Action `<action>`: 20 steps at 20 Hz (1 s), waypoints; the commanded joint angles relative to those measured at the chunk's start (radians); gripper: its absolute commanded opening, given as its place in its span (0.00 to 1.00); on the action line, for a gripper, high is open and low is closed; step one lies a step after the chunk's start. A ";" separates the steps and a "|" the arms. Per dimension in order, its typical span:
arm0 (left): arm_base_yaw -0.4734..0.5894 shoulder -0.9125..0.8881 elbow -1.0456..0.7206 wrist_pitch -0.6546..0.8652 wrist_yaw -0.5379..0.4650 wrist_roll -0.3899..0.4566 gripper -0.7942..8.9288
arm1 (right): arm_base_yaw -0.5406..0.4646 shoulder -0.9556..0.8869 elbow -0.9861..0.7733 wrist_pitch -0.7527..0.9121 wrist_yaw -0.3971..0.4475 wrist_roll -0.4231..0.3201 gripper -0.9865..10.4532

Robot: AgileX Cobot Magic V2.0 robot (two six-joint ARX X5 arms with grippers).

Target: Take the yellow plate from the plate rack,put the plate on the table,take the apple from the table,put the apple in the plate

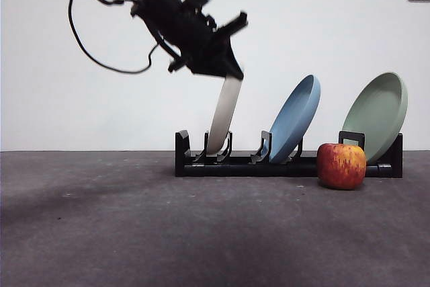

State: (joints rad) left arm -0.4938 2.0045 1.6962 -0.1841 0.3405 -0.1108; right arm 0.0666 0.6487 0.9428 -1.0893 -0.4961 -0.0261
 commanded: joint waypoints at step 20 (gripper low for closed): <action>-0.467 -0.297 -0.105 -0.746 -0.648 0.268 0.07 | 0.002 -0.001 0.003 0.004 -0.001 0.002 0.71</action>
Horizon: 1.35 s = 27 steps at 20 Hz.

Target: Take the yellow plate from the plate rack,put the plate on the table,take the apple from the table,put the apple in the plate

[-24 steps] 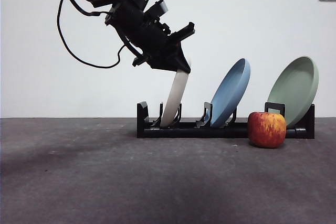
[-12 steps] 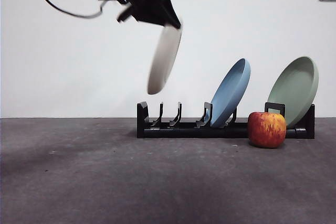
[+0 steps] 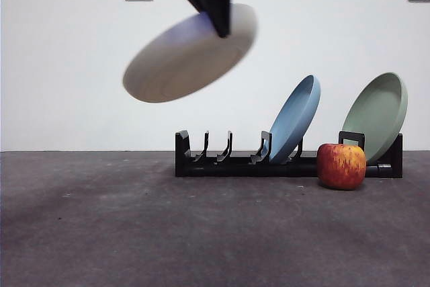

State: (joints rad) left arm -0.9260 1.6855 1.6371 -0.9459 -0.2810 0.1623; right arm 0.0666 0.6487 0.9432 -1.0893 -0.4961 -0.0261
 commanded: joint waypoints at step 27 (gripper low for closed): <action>-0.199 0.231 -0.396 0.406 -0.135 0.013 0.37 | 0.002 -0.001 0.003 0.003 -0.002 0.002 0.69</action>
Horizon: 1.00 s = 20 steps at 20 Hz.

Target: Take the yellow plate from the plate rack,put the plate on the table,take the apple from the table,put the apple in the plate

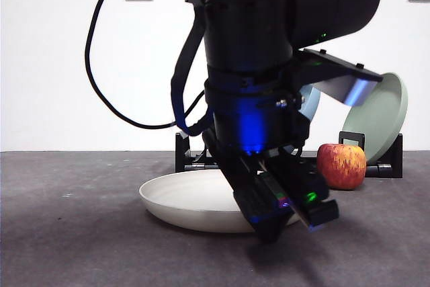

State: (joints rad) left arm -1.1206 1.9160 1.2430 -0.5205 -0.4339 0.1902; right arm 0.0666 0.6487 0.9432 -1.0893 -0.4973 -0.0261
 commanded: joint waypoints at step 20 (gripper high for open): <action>-0.005 -0.823 0.297 -0.372 0.339 -0.277 0.37 | 0.053 0.623 0.003 0.554 0.192 0.024 0.72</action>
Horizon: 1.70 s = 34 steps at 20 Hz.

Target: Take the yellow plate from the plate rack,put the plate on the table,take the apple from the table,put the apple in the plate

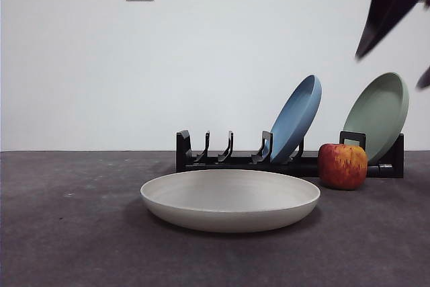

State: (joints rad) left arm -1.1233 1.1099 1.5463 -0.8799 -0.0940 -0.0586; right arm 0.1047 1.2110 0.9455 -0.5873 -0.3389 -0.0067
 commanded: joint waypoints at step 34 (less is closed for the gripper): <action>-0.003 -0.053 -0.006 -0.174 -0.010 -0.098 0.37 | 0.109 0.532 0.091 0.455 0.233 -0.002 0.07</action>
State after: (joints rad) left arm -1.1233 1.0580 1.5452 -1.0569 -0.1013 -0.1509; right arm 0.2100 1.7580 1.0378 -0.1516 -0.1036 -0.0177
